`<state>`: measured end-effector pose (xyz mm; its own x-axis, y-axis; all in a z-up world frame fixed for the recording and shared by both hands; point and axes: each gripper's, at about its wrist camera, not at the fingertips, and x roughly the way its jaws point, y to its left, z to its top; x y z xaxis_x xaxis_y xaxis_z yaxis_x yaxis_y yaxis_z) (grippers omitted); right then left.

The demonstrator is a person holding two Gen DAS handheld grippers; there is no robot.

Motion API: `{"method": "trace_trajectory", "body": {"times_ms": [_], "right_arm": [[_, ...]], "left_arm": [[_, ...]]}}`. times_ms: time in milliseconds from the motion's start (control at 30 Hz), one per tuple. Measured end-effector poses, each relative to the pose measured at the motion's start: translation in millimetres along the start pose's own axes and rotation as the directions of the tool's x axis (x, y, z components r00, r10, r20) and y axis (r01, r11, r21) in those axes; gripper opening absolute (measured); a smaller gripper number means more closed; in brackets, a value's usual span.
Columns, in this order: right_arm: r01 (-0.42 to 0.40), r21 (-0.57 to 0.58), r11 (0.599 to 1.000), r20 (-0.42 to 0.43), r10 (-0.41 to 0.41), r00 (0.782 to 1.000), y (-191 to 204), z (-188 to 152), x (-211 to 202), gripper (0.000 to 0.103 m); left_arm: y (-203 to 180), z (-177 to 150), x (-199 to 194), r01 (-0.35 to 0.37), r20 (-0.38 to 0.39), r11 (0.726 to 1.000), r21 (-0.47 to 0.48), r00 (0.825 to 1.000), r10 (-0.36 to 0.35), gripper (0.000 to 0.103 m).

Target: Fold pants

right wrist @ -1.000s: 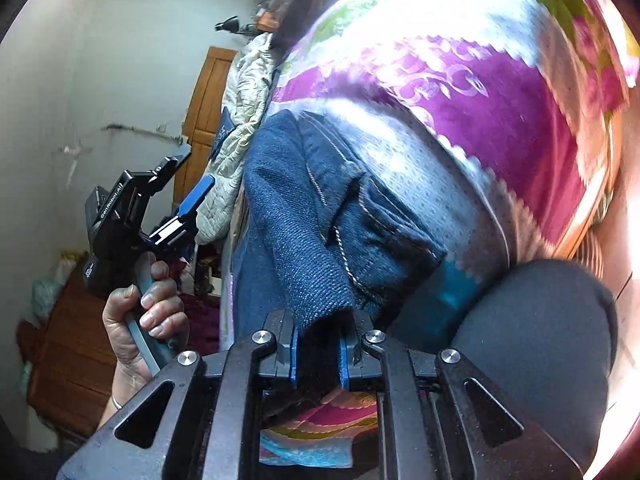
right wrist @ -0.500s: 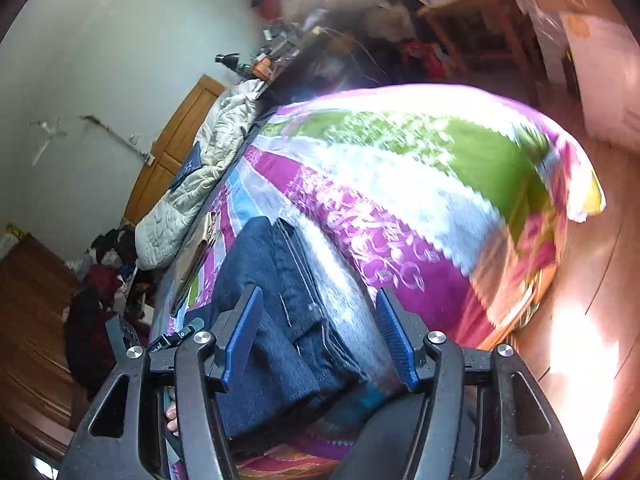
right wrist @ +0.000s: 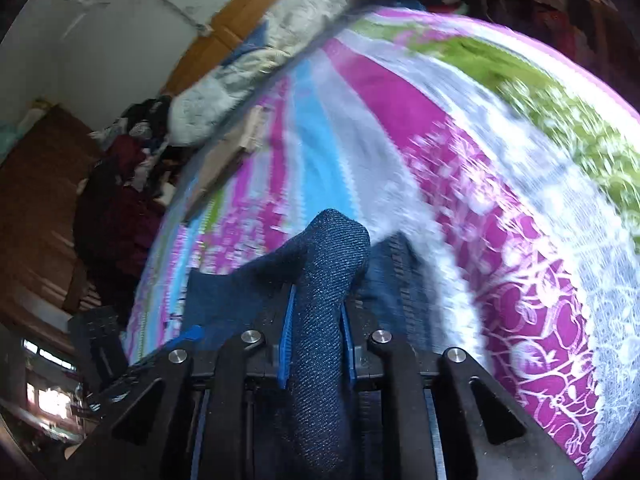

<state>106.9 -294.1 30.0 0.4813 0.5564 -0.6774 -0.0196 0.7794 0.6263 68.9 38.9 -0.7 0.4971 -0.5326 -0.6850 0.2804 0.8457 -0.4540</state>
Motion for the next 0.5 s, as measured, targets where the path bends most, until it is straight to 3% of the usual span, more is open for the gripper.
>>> {"method": "trace_trajectory", "body": {"times_ms": [33, 100, 133, 200, 267, 300, 400, 467, 500], "right_arm": [[-0.003, 0.066, 0.998, -0.011, 0.004, 1.000, -19, -3, 7, 0.045], [-0.096, 0.163, 0.982, 0.070, 0.086, 0.994, -41, -7, -4, 0.049], [-0.089, 0.191, 0.978, 0.124, 0.066, 0.990, -46, -9, -18, 0.057], [-0.021, 0.231, 0.973, 0.230, -0.033, 0.973, -53, -11, -48, 0.058], [0.013, 0.187, 0.982, 0.293, -0.069, 0.954, -43, -12, -71, 0.049], [-0.001, 0.129, 0.992, 0.301, -0.038, 0.953, -28, -14, -78, 0.031], [0.019, -0.090, 0.996, 0.244, 0.004, 0.970, 30, -21, -72, 0.019], [0.013, -0.144, 0.989, 0.202, 0.017, 0.979, 46, -20, -53, 0.014], [0.043, -0.131, 0.990, 0.183, -0.018, 0.983, 41, -14, -39, 0.013]], "left_arm": [[4, -2, 1, -0.005, 0.005, 1.000, 0.000, 1.000, 0.005, 0.071], [7, -3, 7, 0.000, -0.015, 1.000, -0.010, 1.000, 0.000, 0.071], [5, -4, 8, -0.008, -0.017, 1.000, 0.006, 1.000, 0.008, 0.075], [0, -7, 10, -0.001, -0.019, 0.999, 0.042, 1.000, 0.002, 0.083], [-4, -9, 10, -0.001, -0.021, 0.998, 0.063, 1.000, 0.002, 0.087], [-5, -10, 10, 0.004, -0.020, 0.998, 0.068, 1.000, -0.003, 0.090], [-6, -10, 11, 0.021, -0.019, 0.997, 0.073, 1.000, -0.019, 0.093], [-4, -10, 9, 0.031, -0.018, 0.997, 0.065, 0.999, -0.029, 0.093], [-3, -9, 9, 0.034, -0.018, 0.997, 0.063, 0.999, -0.032, 0.093]]}}
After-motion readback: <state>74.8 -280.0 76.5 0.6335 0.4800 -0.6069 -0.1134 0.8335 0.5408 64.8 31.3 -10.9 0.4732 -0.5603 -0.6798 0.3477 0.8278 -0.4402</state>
